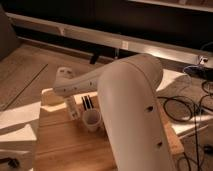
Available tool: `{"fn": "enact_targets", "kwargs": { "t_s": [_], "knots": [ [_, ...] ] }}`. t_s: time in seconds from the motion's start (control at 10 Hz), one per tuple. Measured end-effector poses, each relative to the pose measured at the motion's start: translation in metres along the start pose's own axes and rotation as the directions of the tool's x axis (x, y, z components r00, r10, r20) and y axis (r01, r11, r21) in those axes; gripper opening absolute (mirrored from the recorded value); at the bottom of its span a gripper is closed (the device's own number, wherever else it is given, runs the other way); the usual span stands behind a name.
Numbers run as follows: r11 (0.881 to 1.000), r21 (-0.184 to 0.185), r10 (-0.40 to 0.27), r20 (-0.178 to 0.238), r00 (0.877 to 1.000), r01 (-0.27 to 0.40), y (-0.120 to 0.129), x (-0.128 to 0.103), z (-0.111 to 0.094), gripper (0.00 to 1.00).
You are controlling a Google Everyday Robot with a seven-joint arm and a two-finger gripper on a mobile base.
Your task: Stand the bottle upright
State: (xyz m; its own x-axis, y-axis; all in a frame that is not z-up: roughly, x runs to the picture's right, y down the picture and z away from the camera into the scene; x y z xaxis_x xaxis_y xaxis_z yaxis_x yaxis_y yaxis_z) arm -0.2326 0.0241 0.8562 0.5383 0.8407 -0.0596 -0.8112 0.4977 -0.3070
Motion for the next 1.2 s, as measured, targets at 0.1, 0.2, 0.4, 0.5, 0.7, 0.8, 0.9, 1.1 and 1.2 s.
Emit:
{"fn": "enact_targets", "kwargs": {
  "t_s": [0.1, 0.2, 0.4, 0.5, 0.7, 0.8, 0.9, 1.1, 1.2],
  "knots": [
    [1.000, 0.003, -0.007, 0.015, 1.000, 0.007, -0.002, -0.007, 0.001, 0.00],
    [1.000, 0.004, -0.017, 0.032, 0.999, 0.017, -0.002, -0.016, 0.001, 0.00],
    [0.999, -0.007, -0.041, 0.073, 0.997, 0.042, 0.007, -0.035, 0.000, 0.00],
    [0.998, -0.012, -0.054, 0.099, 0.994, 0.056, 0.009, -0.043, -0.002, 0.00],
    [0.996, -0.021, -0.082, 0.149, 0.985, 0.086, 0.013, -0.057, -0.005, 0.00],
    [0.994, -0.030, -0.096, 0.181, 0.979, 0.103, 0.016, -0.064, -0.008, 0.00],
    [0.993, -0.037, -0.102, 0.200, 0.975, 0.111, 0.018, -0.067, -0.008, 0.00],
    [0.991, -0.054, -0.105, 0.227, 0.968, 0.120, 0.022, -0.068, -0.008, 0.00],
    [0.991, -0.061, -0.103, 0.234, 0.967, 0.120, 0.023, -0.067, -0.007, 0.00]
  ]
}}
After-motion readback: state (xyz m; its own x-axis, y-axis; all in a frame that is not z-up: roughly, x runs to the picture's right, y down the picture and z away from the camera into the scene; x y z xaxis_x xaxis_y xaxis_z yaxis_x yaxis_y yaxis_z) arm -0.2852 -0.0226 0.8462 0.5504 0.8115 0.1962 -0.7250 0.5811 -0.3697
